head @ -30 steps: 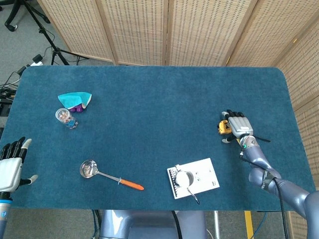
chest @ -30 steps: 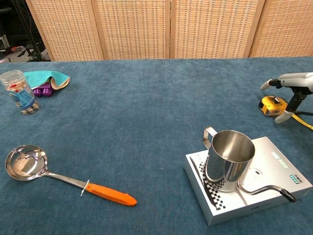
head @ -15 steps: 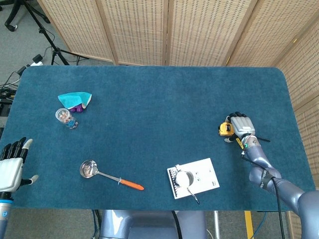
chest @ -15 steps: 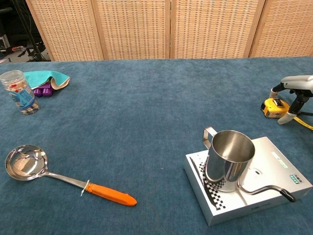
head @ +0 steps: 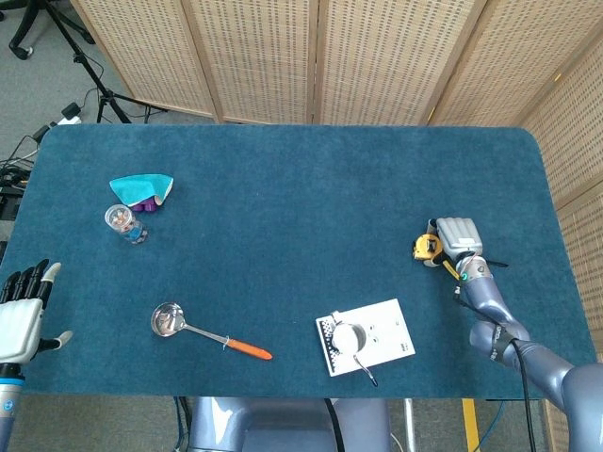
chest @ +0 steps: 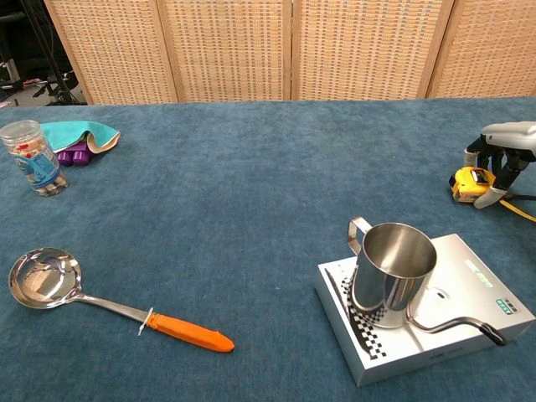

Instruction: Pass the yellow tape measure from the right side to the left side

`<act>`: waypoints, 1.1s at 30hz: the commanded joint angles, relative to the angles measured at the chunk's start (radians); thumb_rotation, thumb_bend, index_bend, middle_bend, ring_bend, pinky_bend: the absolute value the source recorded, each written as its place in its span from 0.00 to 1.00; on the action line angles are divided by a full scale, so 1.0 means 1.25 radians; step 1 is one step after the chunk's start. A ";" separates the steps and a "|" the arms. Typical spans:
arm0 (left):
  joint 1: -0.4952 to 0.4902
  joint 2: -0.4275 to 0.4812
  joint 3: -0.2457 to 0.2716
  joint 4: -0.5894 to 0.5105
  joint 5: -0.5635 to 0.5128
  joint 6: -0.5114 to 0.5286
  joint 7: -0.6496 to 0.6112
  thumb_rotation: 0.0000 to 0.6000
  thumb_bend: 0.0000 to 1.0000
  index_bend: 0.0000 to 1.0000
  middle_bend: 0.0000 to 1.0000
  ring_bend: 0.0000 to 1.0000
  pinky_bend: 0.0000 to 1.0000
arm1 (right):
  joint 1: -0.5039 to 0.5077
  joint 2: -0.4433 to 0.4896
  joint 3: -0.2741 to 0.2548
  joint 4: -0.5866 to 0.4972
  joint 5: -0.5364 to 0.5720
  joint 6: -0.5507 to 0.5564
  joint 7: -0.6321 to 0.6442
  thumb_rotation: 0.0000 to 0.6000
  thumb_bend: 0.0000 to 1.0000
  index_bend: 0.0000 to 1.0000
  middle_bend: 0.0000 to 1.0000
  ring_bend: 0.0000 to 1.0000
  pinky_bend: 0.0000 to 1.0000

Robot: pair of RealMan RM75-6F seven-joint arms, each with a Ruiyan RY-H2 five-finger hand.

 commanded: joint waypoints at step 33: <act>-0.003 0.010 0.009 0.002 0.027 -0.016 -0.055 1.00 0.07 0.00 0.00 0.00 0.00 | 0.283 -0.026 0.085 -0.234 0.273 0.085 -0.402 1.00 0.23 0.66 0.52 0.46 0.45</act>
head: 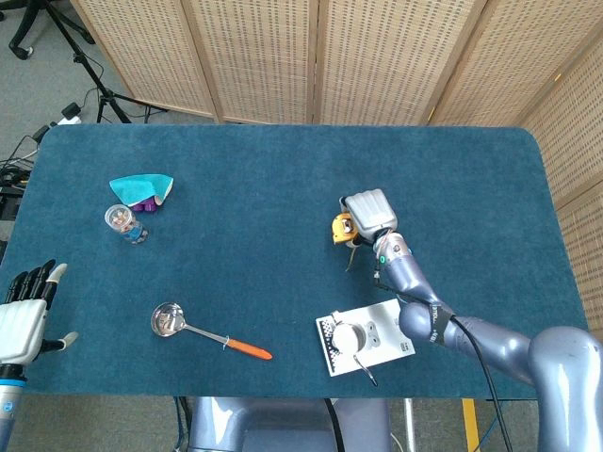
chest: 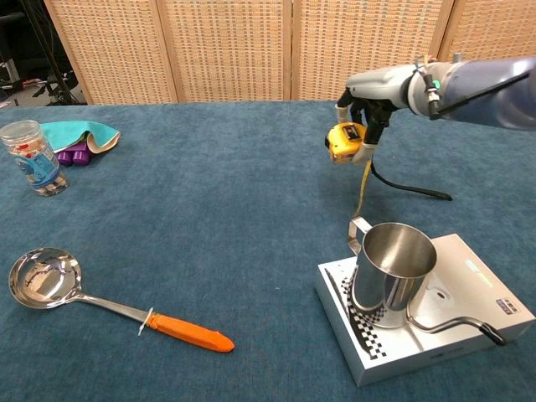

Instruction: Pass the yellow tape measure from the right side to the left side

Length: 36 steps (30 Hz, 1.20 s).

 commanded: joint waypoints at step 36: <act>0.005 0.021 -0.005 -0.004 -0.004 -0.001 -0.040 1.00 0.06 0.00 0.00 0.00 0.00 | 0.214 -0.161 -0.017 0.067 0.162 -0.011 -0.083 1.00 0.16 0.23 0.00 0.00 0.08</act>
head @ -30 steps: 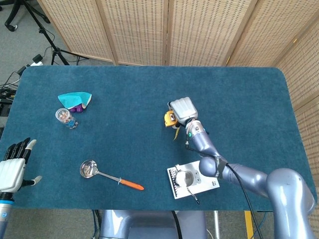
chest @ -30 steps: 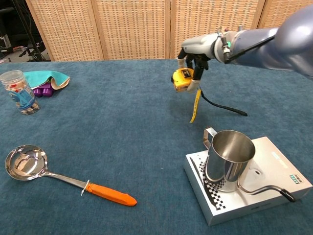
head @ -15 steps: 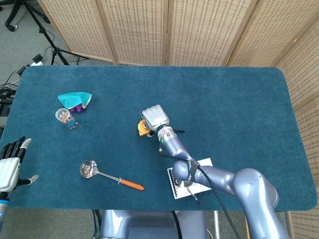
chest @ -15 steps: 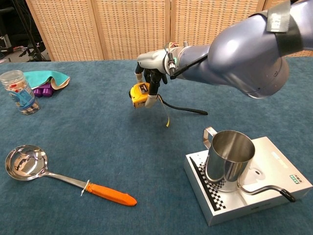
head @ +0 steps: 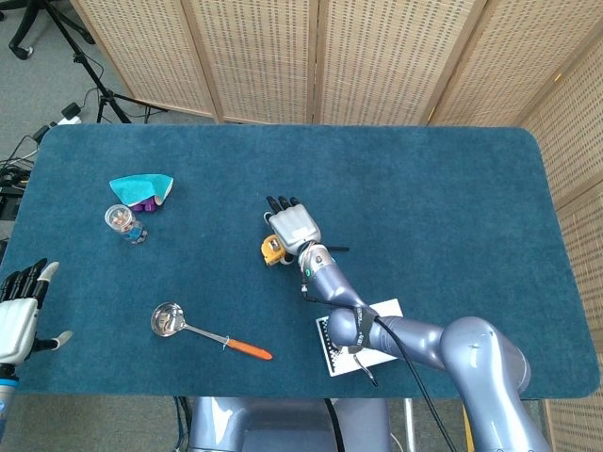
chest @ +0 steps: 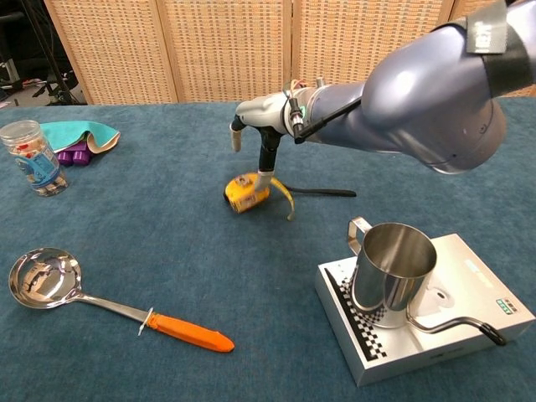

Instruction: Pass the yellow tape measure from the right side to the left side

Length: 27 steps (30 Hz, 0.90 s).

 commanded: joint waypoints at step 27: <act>0.002 -0.016 0.012 -0.024 0.013 0.013 0.063 1.00 0.07 0.00 0.00 0.00 0.00 | -0.379 0.435 -0.181 -0.541 -0.400 0.394 0.241 1.00 0.16 0.15 0.00 0.00 0.04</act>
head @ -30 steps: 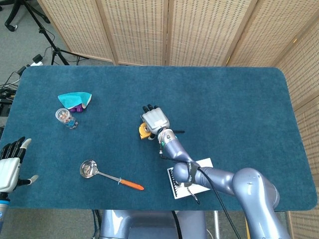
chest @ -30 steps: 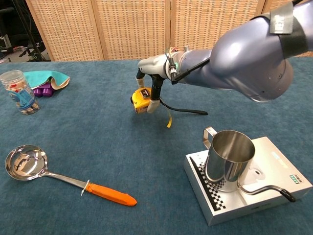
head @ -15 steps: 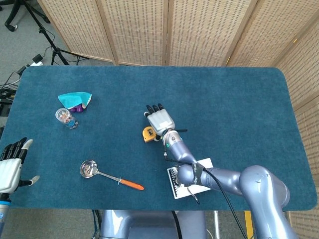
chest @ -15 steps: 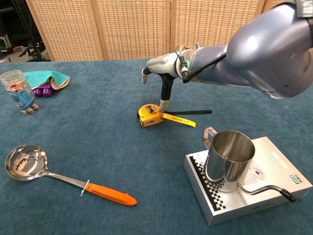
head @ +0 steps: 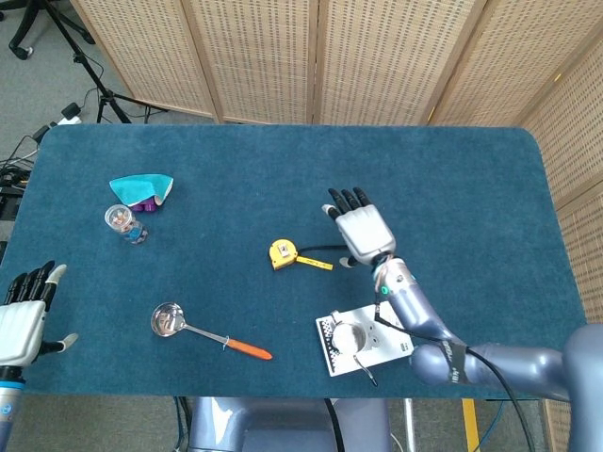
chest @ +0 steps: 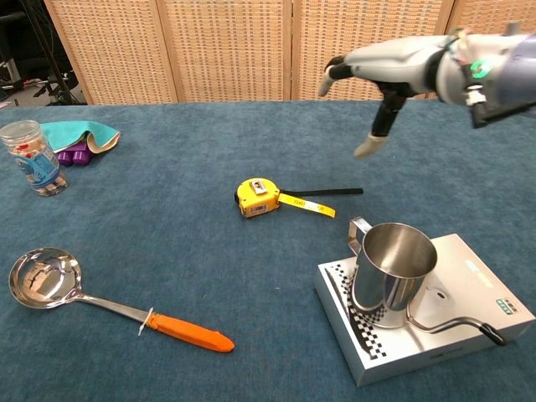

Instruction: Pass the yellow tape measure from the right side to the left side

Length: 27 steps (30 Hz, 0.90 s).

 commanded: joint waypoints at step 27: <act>-0.117 -0.020 -0.122 -0.163 -0.142 -0.062 0.173 1.00 0.07 0.00 0.00 0.00 0.00 | -0.549 0.112 -0.140 0.131 -0.453 0.357 0.585 1.00 0.16 0.15 0.00 0.00 0.03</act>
